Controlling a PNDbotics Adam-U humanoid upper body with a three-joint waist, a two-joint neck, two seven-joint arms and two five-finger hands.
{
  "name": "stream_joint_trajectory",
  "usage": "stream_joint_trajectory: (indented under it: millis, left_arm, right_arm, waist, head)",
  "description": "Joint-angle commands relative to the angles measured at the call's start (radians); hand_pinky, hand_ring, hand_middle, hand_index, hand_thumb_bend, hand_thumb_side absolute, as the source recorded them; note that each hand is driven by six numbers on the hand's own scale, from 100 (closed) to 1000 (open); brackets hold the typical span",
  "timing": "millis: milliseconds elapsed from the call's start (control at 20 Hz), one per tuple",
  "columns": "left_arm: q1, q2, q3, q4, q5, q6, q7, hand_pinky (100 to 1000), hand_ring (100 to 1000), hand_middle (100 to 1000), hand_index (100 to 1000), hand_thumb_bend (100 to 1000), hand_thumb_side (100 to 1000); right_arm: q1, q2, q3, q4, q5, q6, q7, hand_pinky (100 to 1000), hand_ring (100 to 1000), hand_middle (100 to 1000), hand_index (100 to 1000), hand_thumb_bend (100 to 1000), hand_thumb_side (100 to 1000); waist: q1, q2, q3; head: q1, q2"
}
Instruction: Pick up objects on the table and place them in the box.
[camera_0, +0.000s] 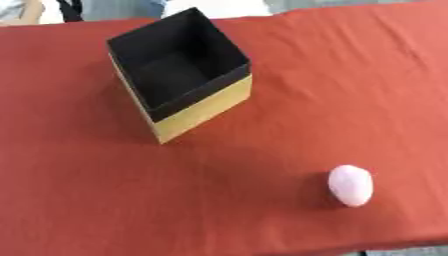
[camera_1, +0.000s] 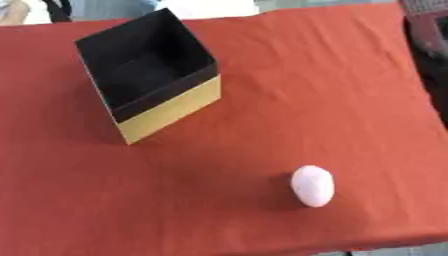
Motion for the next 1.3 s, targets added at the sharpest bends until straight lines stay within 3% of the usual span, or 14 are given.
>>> stream_joint_trajectory:
  millis: [50,250,550,1300]
  left_arm:
    - [-0.018,0.021,-0.003,-0.015,0.006,-0.003,-0.007,537,817,678,814,100,366]
    - [-0.026,0.018,-0.007,-0.015,0.011,-0.005,-0.012,538,816,678,814,100,365]
    - [-0.039,0.015,-0.011,-0.015,0.017,-0.006,-0.018,538,815,677,813,100,359]
    - [-0.060,0.005,-0.016,-0.015,0.024,-0.011,-0.025,541,814,677,813,100,351]
  right_arm:
    - [-0.051,0.048,0.029,-0.016,0.030,0.027,0.041,417,426,354,529,194,100]
    - [-0.086,0.118,0.076,-0.010,0.034,0.045,0.044,427,437,356,530,161,100]
    - [-0.135,0.214,0.107,0.084,0.011,0.081,0.045,417,426,348,525,103,100]
    - [-0.152,0.341,0.160,0.294,0.030,0.136,0.045,417,428,353,528,100,100]
  waist:
    - [-0.002,-0.020,0.007]
    - [-0.004,-0.021,0.024]
    - [-0.004,-0.017,0.051]
    - [-0.006,-0.017,0.090]
  head:
    - [-0.027,0.005]
    - [-0.046,0.005]
    - [-0.049,0.005]
    - [-0.052,0.005]
